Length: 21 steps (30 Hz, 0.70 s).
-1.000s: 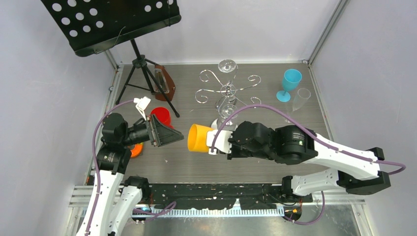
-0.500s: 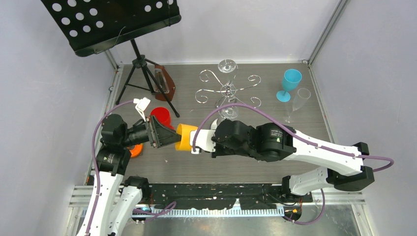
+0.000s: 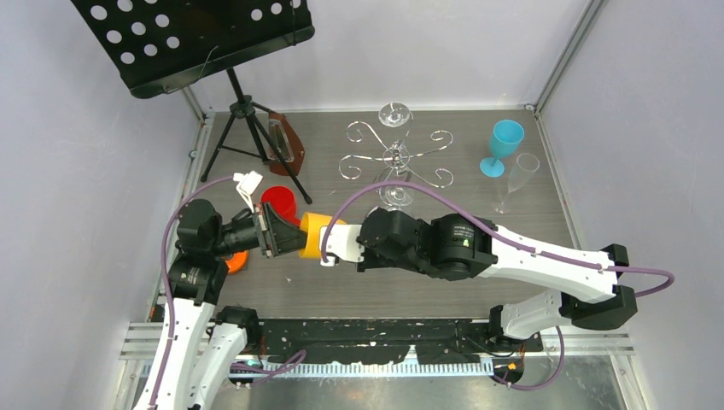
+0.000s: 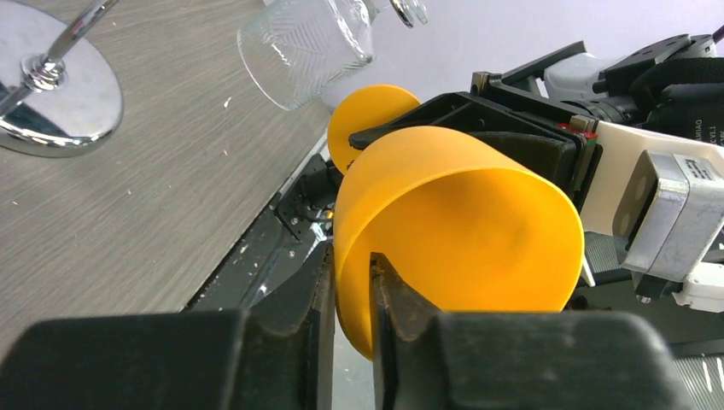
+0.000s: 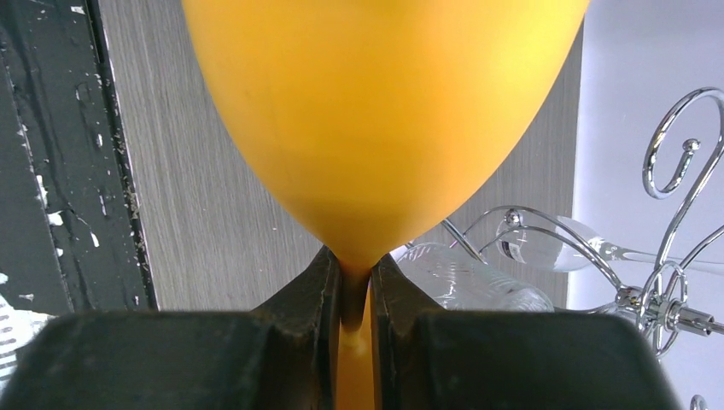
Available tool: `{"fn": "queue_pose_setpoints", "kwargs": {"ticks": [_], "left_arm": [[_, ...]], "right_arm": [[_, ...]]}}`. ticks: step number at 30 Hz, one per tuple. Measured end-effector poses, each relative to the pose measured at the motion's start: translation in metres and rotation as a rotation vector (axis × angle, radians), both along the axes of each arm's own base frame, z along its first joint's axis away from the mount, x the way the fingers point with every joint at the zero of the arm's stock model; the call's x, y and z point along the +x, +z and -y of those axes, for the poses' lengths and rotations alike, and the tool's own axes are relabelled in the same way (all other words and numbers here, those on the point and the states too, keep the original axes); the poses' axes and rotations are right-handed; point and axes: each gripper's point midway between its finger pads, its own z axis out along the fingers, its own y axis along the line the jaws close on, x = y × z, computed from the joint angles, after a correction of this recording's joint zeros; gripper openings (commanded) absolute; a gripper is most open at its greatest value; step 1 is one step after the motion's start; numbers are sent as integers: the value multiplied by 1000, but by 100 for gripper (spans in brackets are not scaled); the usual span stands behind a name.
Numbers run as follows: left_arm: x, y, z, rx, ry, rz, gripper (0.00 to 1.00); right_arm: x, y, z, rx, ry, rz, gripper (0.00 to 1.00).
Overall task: Take the wine glass off the wine glass rack
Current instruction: Place the wine glass at the center of the board.
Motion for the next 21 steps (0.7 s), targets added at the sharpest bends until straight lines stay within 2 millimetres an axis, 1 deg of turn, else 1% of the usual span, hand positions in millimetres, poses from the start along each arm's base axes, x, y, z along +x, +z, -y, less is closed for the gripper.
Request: {"fn": "queue_pose_setpoints", "kwargs": {"ticks": [1,2,3,5,6,7,8,9,10,12,14,17,19,21], "left_arm": [[0,0,0,0,0,-2,4],[0,-1,0,1,1,-2,0],[0,-1,0,0,2,-6,0],[2,-3,0,4,10,-9,0],[2,-3,0,5,11,-13,0],[2,-4,0,6,12,-17,0],[2,-5,-1,8,14,-23,0],[2,-6,-1,11,15,-25,0],[2,-8,-1,17,16,-26,0],[1,-13,-2,40,23,-33,0],[0,-15,-4,71,34,-31,0],[-1,-15,-8,128,61,-5,0],[-1,-16,-12,160,79,8,0],[-1,-20,-15,194,96,11,0]], "right_arm": [[1,-1,0,-5,-1,2,6],[1,-2,0,-9,-3,5,7],[2,-2,-1,-12,-3,10,8],[2,-1,0,-12,-5,16,14],[3,-1,0,-14,-8,20,21],[3,-1,0,-15,-9,23,24],[3,0,0,-15,-9,25,31],[3,0,0,-14,-11,26,35],[3,0,0,-10,-13,26,42],[4,1,-1,-5,-17,30,49],[6,1,-1,-1,-26,36,54],[7,-1,3,9,-38,45,60],[6,0,10,21,-43,44,63],[4,4,17,52,-48,42,65]]}}
